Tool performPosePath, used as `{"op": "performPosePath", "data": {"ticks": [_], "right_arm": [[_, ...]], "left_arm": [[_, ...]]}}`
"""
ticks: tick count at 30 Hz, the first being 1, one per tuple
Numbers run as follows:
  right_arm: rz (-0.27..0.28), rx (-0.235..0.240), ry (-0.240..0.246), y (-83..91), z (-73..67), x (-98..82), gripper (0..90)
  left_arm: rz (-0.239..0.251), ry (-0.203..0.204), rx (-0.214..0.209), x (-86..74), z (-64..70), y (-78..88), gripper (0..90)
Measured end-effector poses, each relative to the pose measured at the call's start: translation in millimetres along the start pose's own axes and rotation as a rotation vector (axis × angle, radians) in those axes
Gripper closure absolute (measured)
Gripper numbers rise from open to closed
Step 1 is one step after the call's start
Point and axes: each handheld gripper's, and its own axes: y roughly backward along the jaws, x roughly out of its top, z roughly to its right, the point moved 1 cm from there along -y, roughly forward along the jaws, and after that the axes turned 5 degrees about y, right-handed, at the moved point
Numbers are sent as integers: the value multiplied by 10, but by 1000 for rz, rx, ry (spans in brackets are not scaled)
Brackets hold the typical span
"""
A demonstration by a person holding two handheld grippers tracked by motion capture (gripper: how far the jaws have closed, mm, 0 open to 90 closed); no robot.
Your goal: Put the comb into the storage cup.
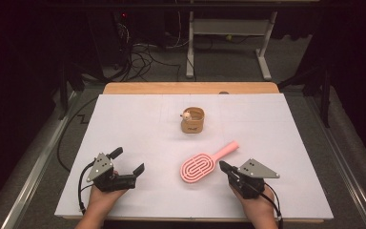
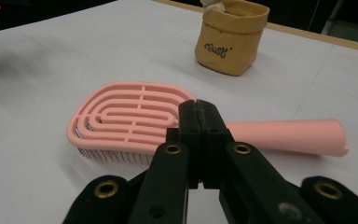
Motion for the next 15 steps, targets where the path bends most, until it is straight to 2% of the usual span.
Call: {"op": "performPosePath", "data": {"ticks": [3, 7, 8, 9, 10, 12, 14, 15], "right_arm": [[-16, 0, 12, -77, -12, 42, 900], [-37, -16, 16, -184, 39, 97, 900], [-44, -38, 22, -229, 89, 128, 900], [-44, -38, 22, -229, 89, 128, 900], [-63, -59, 26, -276, 162, 160, 900], [-74, -73, 27, -298, 206, 178, 900], [-99, -109, 30, -365, 338, 237, 900], [-99, -109, 30, -365, 338, 237, 900]], "left_arm": [[6, -9, 0, -2, 14, 2, 0], [12, -23, -2, -11, 19, 3, 0], [7, -29, -4, -14, 22, 1, 0], [8, -30, -5, -15, 27, 0, 0], [17, -19, -7, -12, 36, 1, 0], [24, -17, -10, -9, 40, 3, 0], [35, -33, -21, -8, 43, 14, 0], [35, -33, -21, -8, 43, 14, 0]]}}
